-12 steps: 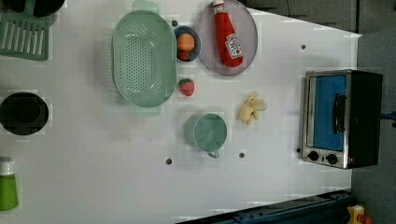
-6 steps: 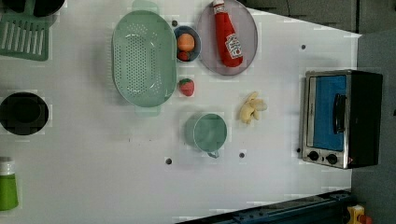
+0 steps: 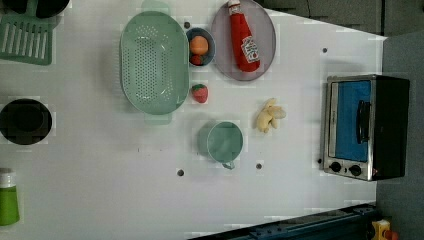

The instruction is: Pick banana from table and place on oven.

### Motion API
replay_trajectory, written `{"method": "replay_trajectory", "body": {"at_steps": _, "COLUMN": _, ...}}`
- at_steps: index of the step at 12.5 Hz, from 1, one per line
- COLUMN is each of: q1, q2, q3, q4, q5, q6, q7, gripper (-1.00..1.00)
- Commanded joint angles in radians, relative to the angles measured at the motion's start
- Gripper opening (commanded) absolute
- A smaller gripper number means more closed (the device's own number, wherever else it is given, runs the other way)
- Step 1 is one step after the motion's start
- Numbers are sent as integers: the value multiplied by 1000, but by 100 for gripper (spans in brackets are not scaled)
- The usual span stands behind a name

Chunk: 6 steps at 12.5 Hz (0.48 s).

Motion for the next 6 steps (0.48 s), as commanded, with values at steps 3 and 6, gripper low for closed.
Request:
{"method": "replay_trajectory", "body": {"at_steps": 3, "q1": 27, "q2": -57, "q3": 220, "q4": -2, "q5": 14, "q6": -83, "q7": 563, "gripper": 100}}
{"method": "replay_trajectory", "body": {"at_steps": 6, "q1": 27, "q2": -106, "q3": 272, "q4": -51, "q5": 16, "q6": -115, "q7": 772, "gripper": 100}}
